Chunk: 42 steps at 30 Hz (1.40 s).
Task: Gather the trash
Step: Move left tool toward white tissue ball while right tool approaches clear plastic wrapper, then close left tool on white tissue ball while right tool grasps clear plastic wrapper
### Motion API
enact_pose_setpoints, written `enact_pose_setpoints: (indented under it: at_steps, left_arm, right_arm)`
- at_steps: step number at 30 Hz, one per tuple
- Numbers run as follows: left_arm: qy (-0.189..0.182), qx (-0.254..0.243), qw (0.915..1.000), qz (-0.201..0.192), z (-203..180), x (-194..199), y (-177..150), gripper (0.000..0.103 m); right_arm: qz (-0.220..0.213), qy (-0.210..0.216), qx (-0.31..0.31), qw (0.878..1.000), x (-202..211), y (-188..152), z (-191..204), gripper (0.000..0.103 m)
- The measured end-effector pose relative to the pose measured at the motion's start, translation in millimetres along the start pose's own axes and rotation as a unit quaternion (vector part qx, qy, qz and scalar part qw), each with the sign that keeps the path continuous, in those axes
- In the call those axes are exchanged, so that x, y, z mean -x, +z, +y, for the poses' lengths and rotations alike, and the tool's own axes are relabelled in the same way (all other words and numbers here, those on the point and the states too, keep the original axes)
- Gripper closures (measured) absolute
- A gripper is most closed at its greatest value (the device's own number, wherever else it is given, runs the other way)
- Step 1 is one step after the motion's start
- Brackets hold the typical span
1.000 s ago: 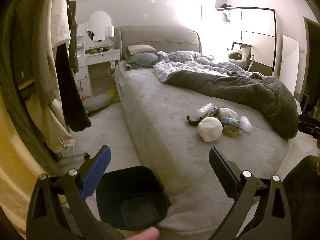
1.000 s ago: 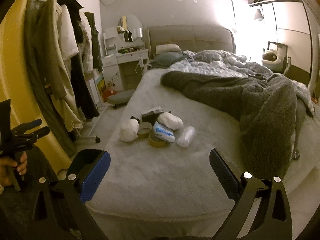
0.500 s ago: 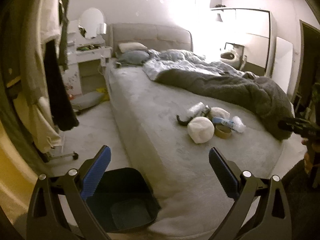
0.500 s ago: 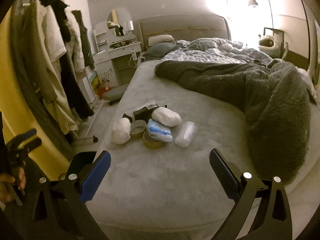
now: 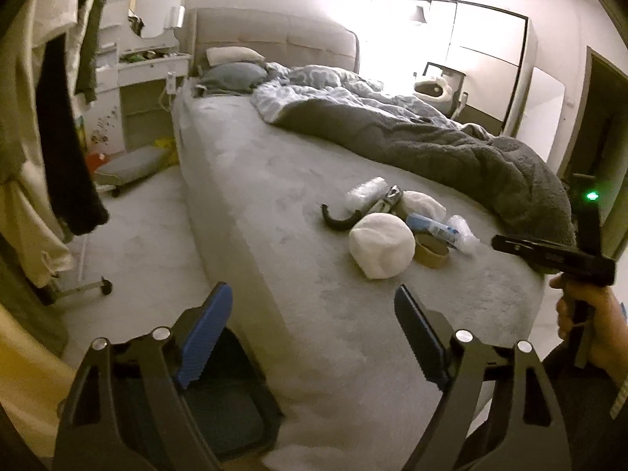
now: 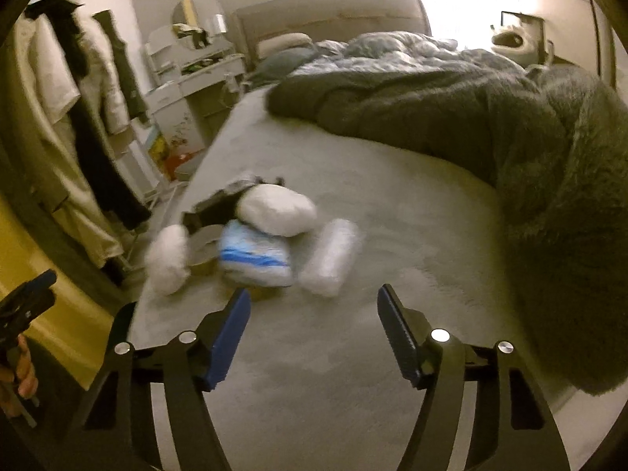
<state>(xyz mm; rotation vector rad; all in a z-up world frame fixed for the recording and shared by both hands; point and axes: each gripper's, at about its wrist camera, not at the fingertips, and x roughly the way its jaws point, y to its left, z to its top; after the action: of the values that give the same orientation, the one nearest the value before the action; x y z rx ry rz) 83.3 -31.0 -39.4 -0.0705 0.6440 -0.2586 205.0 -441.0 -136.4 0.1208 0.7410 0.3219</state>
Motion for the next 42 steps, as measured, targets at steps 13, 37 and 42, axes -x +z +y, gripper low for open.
enact_pose_setpoints:
  at_steps: [13,37,42]
  left_arm:
    - [-0.052,-0.075,0.9951,0.037,-32,-70,10,0.021]
    - [-0.084,-0.068,0.9917,0.069,-50,-136,26,0.029]
    - [-0.087,-0.061,0.9906,0.087,-50,-141,25,0.043]
  right_arm:
    - [0.017,0.048,-0.069,0.996,-36,16,-29,0.045]
    - [0.035,0.061,-0.058,0.996,-69,34,-29,0.066]
    - [0.03,0.059,-0.053,0.996,-65,37,-25,0.067]
